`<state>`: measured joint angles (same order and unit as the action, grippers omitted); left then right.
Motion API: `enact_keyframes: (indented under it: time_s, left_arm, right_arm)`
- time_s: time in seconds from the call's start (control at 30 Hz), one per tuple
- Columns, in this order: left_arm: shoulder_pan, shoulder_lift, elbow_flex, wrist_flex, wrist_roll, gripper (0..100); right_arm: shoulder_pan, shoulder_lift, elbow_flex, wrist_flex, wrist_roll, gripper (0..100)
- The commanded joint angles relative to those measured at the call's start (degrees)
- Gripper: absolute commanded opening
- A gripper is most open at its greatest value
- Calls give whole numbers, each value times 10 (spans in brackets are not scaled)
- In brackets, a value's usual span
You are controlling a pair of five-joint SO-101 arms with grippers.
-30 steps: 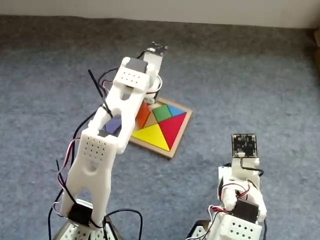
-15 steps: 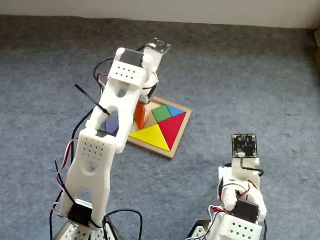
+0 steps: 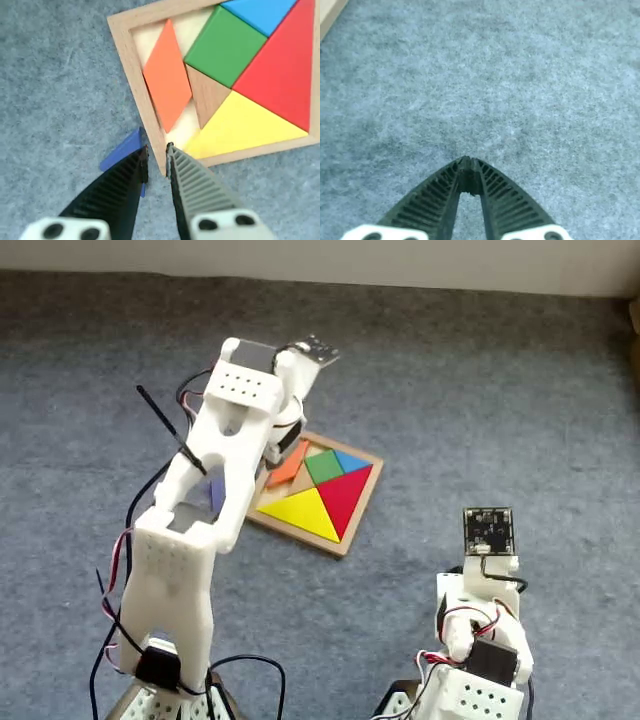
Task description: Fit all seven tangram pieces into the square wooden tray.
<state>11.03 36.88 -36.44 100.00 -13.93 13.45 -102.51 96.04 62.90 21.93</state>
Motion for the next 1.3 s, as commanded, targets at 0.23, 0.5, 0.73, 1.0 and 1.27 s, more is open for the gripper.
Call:
enact_keyframes:
  time_s: [0.23, 0.5, 0.73, 1.0, 1.27]
  left_arm:
    - [-13, -84, 59, 4, -7, 84]
    - [-8, -66, 54, -133, 95, 85]
    - [16, 33, 73, -199, 98, 83]
    - [17, 79, 73, -158, 95, 82]
    - [19, 78, 73, -78, 94, 81]
  right_arm:
    - [7, -14, 56, 0, 0, 9]
    - [7, -14, 56, 0, 0, 9]
    - [7, -14, 56, 0, 0, 9]
    - [7, -14, 56, 0, 0, 9]
    - [7, -14, 56, 0, 0, 9]
